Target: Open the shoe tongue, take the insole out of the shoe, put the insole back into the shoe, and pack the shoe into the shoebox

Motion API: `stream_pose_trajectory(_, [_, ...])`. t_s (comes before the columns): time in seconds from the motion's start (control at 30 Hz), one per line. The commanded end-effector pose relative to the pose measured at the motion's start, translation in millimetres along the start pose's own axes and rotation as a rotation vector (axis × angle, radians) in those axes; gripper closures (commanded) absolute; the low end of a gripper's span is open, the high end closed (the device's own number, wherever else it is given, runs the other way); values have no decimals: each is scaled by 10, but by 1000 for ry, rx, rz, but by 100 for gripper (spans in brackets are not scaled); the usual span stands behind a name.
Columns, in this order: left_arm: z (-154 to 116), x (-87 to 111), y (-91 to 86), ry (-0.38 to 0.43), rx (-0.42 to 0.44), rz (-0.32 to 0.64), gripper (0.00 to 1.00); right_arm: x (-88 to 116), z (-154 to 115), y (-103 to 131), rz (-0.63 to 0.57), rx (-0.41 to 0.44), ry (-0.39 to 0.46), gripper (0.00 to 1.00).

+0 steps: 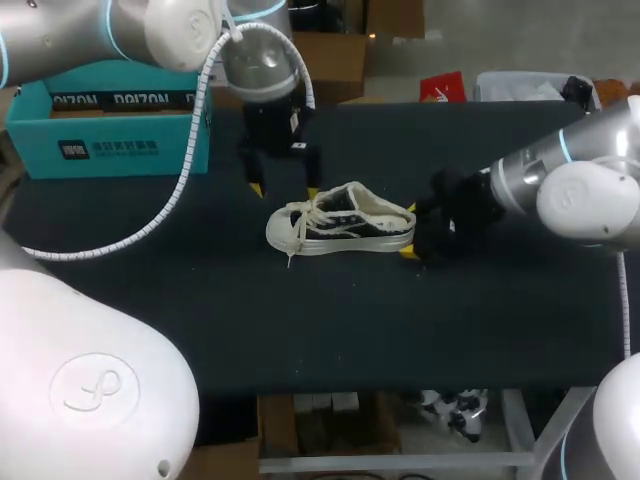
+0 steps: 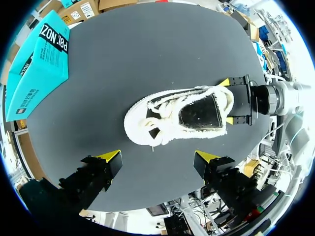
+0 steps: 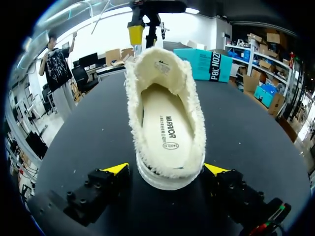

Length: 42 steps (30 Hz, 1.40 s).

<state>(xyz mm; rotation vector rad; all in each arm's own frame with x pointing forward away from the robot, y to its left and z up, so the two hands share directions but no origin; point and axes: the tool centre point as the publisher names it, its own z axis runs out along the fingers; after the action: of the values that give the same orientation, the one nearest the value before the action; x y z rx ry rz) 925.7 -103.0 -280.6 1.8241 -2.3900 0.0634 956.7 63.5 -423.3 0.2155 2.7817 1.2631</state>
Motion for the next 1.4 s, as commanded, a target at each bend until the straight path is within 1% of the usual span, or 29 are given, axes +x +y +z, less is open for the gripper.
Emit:
stream_pose_trajectory(0.03, [50, 48, -63, -2, -11, -3, 0, -54, 30, -3, -4, -25, 15, 0])
stream_pose_trajectory(0.13, [72, 79, -74, 0, -15, -4, 0, -62, 55, 28, -5, -49, 26, 0])
stream_pose_trajectory(0.33, [94, 103, -90, -1, -16, -8, 0, -70, 120, 73, 7, -61, 45, 0])
stream_pose_trajectory(0.87, [180, 221, -175, -9, -25, -24, 0, -113, 260, 99, 8, -113, 85, 0])
stream_pose_trajectory(0.9, [178, 231, -180, -13, -26, -30, 0, -115, 265, 100, 8, -112, 84, 40])
stream_pose_trajectory(0.93, [175, 240, -189, -13, -26, -32, 0, -115, 271, 104, -1, -109, 86, 100])
stream_pose_trajectory(1.07, [140, 313, -191, -12, -31, -34, 0, -103, 279, 108, -4, -108, 75, 100])
stream_pose_trajectory(1.1, [124, 334, -184, -13, -30, -34, 0, -98, 283, 109, 4, -96, 65, 100])
stream_pose_trajectory(1.27, [14, 487, -159, -30, -8, -37, 0, -84, 330, 128, 19, -90, 39, 100])
stream_pose_trajectory(1.4, [22, 595, -217, -56, -12, -59, 0, -84, 330, 128, 19, -90, 39, 100])
